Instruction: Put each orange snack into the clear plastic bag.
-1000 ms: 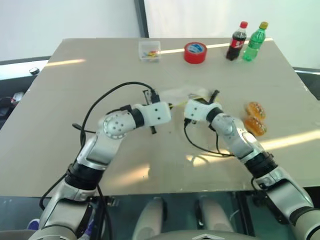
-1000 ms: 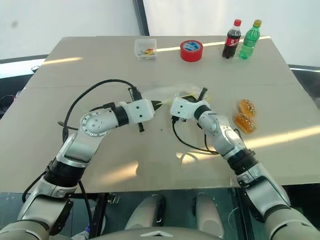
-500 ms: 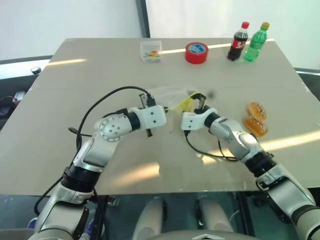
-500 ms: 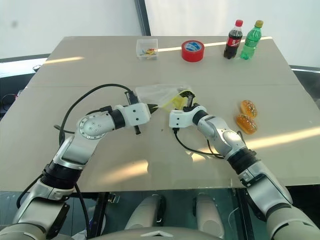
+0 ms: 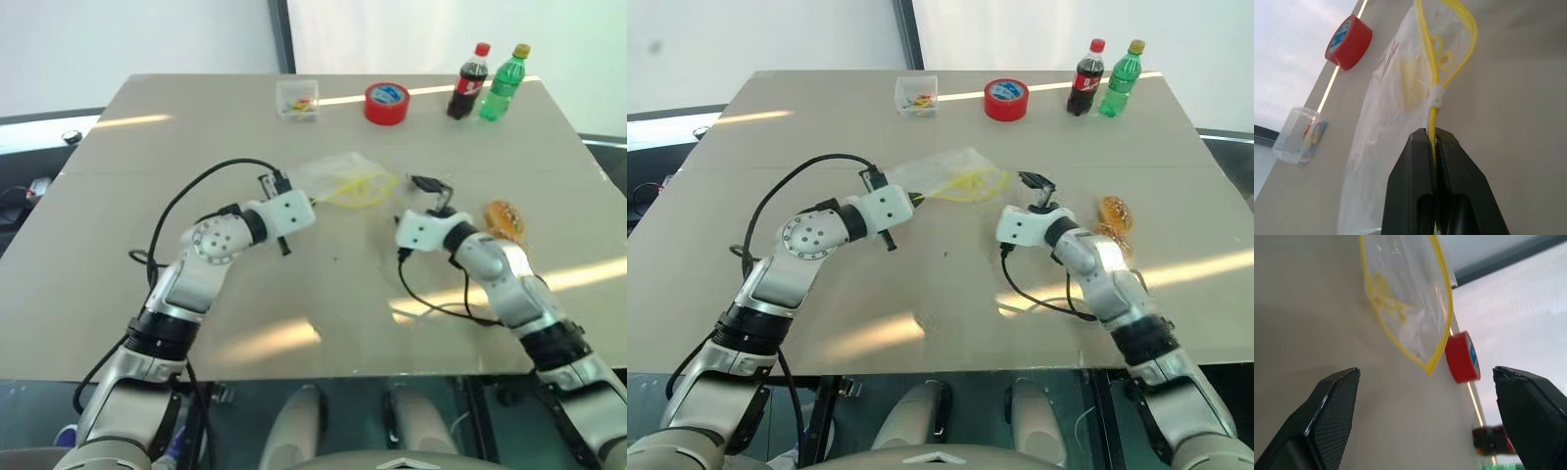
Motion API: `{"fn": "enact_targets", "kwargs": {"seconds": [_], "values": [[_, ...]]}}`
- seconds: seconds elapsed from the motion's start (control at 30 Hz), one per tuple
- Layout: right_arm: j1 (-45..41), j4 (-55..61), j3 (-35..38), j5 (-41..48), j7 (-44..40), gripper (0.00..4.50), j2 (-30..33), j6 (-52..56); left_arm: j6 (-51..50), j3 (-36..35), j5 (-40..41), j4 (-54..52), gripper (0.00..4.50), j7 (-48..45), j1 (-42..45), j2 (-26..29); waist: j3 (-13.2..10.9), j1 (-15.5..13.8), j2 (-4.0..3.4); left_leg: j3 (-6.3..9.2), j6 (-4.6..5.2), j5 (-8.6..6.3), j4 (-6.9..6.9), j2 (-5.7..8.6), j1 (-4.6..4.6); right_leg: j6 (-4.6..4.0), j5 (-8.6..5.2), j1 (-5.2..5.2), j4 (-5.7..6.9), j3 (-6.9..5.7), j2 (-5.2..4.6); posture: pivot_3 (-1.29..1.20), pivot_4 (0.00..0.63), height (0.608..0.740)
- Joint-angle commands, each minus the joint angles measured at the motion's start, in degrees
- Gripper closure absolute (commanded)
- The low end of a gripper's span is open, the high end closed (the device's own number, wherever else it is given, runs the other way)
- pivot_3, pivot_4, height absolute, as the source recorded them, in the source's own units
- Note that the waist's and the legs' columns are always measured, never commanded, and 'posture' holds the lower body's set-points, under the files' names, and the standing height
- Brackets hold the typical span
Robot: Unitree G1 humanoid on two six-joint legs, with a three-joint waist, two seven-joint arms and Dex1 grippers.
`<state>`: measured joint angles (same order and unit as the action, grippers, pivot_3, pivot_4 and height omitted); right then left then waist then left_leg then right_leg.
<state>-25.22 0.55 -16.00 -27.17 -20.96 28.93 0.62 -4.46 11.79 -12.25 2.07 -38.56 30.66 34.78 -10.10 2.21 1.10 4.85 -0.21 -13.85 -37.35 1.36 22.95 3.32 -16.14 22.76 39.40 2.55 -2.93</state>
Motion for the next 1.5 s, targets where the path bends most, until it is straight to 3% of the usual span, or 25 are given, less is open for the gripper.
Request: {"fn": "enact_targets", "kwargs": {"seconds": [0.03, 0.17, 0.33, 0.87, 0.97, 1.07, 1.1, 1.13, 1.2, 1.33, 1.5], "values": [[5.3, 11.2, 8.6, 7.5, -2.8, 0.05, -1.9, 10.2, 1.8, -0.7, 0.2, 0.5, 4.5, 0.4, 2.2, -0.5, 0.0, 0.0, 0.0, 0.01, 0.0, 0.0, 0.0, 0.0, 0.0, 0.0, 0.0, 0.0, 0.01, 0.0, 0.0, 0.0, 0.15, 0.74], [16.5, 23.1, 21.4, 14.8, -3.2, 0.05, -5.2, 24.5, 3.1, -0.5, 0.5, 2.3, 4.5, 0.0, 3.0, -1.0, 0.0, 0.0, 0.01, 0.02, 0.0, 0.0, 0.0, -0.01, 0.0, 0.0, 0.0, -0.01, 0.02, -0.01, 0.0, 0.0, 0.15, 0.74], [19.8, 28.5, 30.5, 20.5, -1.1, 0.05, -9.1, 34.8, 4.4, -0.1, 0.4, 3.5, 4.5, -0.3, 3.5, -1.5, 0.0, -0.2, 0.0, 0.06, 0.01, 0.0, -0.02, 0.0, -0.04, 0.01, 0.0, -0.08, 0.01, -0.04, -0.03, 0.0, 0.15, 0.74], [19.3, 19.4, 34.9, 33.1, 0.0, 0.05, -11.2, 38.9, 4.9, -0.4, 0.0, 4.3, 4.5, -1.1, 4.1, -1.6, 0.0, 0.0, -0.01, 0.05, 0.01, 0.0, -0.01, 0.0, -0.07, 0.01, -0.01, -0.09, 0.05, -0.04, 0.0, 0.0, 0.15, 0.74], [18.6, 17.1, 34.3, 33.2, 0.4, 0.82, -10.0, 37.1, 4.8, -0.4, 0.0, 4.3, 4.5, -1.1, 4.1, -1.6, 0.0, 0.0, -0.02, 0.05, 0.01, 0.0, -0.01, 0.0, -0.07, 0.01, -0.01, -0.09, 0.05, -0.05, 0.0, 0.0, 0.15, 0.74], [18.3, 16.6, 33.8, 33.5, 0.6, 2.1, -9.2, 36.3, 4.7, -0.6, 0.0, 4.1, 4.5, -1.0, 4.1, -1.5, 0.0, 0.0, -0.02, 0.05, 0.01, 0.0, -0.01, 0.0, -0.07, 0.01, -0.01, -0.09, 0.05, -0.04, 0.0, 0.0, 0.15, 0.74], [18.4, 16.9, 33.7, 33.8, 0.4, 2.81, -8.9, 36.3, 4.5, -0.7, 0.0, 4.0, 4.5, -0.9, 4.0, -1.6, 0.0, 0.0, -0.02, 0.04, 0.01, 0.0, -0.01, 0.0, -0.07, 0.01, -0.01, -0.09, 0.04, -0.04, 0.0, 0.0, 0.15, 0.74], [18.6, 17.4, 33.7, 34.1, 0.2, 2.81, -8.6, 36.4, 4.4, -0.7, 0.1, 4.0, 4.5, -0.9, 4.0, -1.6, 0.0, 0.0, -0.02, 0.04, 0.01, 0.0, -0.01, 0.0, -0.07, 0.01, -0.01, -0.09, 0.05, -0.04, 0.0, 0.0, 0.15, 0.74], [19.1, 19.4, 33.4, 35.2, -0.8, 3.68, -8.1, 36.6, 4.4, -0.8, 0.1, 3.9, 4.5, -0.9, 3.9, -1.5, 0.0, 0.0, -0.02, 0.04, 0.01, 0.0, -0.01, 0.0, -0.07, 0.01, -0.01, -0.09, 0.05, -0.04, 0.0, 0.0, 0.15, 0.74], [19.3, 28.6, 30.4, 43.7, -4.7, 3.68, -10.1, 39.6, 4.4, -0.8, 0.4, 3.5, 4.5, -0.9, 3.8, -1.7, 0.0, 0.1, -0.02, 0.05, 0.01, 0.0, -0.01, -0.02, -0.07, 0.01, -0.01, -0.09, 0.05, -0.04, 0.01, 0.0, 0.15, 0.74], [14.1, 31.4, 21.6, 44.6, -2.1, 3.68, -13.0, 42.7, 4.3, -0.8, 1.3, 2.7, 4.5, -1.7, 3.7, -2.2, 0.0, 0.2, -0.02, 0.05, 0.01, 0.0, -0.01, -0.06, -0.08, 0.01, -0.01, -0.09, 0.06, -0.04, 0.04, 0.0, 0.15, 0.74]]}}
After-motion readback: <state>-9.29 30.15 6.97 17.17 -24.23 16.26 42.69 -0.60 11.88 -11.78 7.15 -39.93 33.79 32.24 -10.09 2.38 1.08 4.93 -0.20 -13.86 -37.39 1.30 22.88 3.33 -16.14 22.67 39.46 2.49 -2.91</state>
